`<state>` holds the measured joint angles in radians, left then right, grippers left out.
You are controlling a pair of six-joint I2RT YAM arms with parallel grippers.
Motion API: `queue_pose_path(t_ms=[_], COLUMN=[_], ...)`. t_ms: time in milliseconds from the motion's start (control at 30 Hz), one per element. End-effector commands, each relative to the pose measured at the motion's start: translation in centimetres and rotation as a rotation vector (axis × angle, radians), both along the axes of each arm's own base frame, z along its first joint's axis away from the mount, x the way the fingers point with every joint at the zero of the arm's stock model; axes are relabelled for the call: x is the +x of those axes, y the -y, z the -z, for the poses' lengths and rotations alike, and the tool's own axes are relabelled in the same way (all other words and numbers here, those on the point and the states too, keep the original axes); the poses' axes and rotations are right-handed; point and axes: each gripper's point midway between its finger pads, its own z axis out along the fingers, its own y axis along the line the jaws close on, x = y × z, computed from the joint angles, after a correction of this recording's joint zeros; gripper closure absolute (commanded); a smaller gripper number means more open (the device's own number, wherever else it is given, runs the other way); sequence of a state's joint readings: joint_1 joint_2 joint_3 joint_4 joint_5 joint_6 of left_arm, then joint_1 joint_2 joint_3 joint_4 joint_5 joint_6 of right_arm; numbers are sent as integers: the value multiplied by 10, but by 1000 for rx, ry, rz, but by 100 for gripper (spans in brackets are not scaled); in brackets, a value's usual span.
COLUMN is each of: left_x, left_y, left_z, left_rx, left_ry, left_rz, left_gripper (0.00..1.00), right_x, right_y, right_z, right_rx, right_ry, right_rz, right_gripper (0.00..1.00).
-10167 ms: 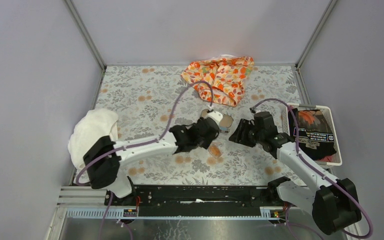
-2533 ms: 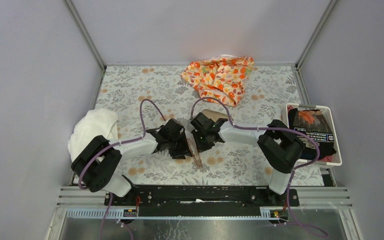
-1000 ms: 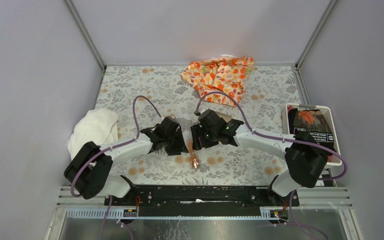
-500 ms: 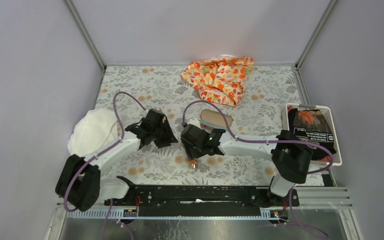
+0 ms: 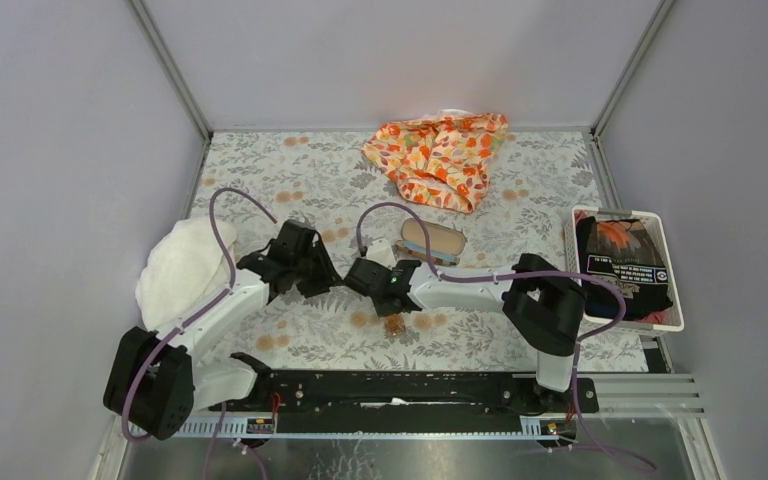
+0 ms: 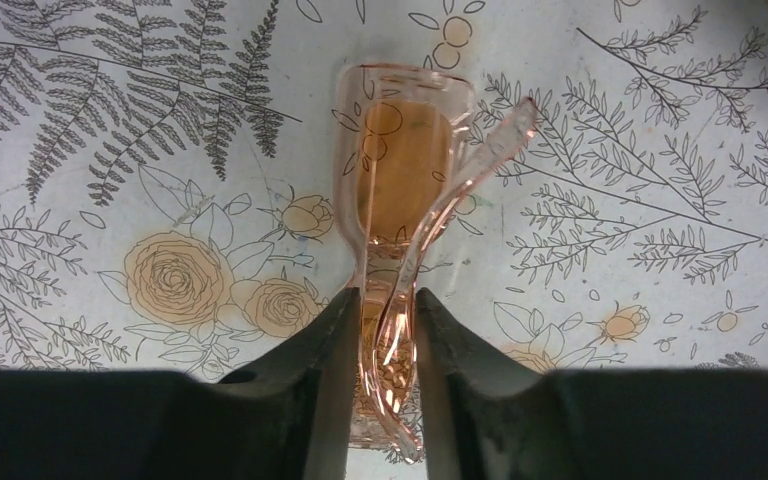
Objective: Organize the sunglasses
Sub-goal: Pick up the sunglasses from the center of the board.
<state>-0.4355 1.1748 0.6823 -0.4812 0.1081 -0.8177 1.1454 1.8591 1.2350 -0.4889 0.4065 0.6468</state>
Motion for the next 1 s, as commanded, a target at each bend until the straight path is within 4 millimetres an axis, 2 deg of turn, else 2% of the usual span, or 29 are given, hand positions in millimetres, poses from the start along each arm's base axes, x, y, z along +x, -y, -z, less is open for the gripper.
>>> queue_pose_path(t_ms=[0,300,433,633,833,967], left_x=[-7,-8,-9,-8,-3,-4], left_y=[-5,1,3,12,32,51], left_z=[8,5,1,-11,-40,-68], left_rx=[11,-36,-54,-109,-207,-308], left_ry=[-10,14,28,55,118,173], left_rz=[16,23,26,59,144,248], left_gripper=[53,54,54,52,41,27], right_x=[8,6,1,-9,-11,-17], right_y=[3,12,9,1,4,9], right_z=[-16,-29,-36,-60,-90,-111], right_rx=[9,43,104,381,690,825], right_ry=[61,97,88,10,-68,-118], right_rz=[38,-13,-45,-120,-199,-256], right_gripper=[74,100,100,100,100,100])
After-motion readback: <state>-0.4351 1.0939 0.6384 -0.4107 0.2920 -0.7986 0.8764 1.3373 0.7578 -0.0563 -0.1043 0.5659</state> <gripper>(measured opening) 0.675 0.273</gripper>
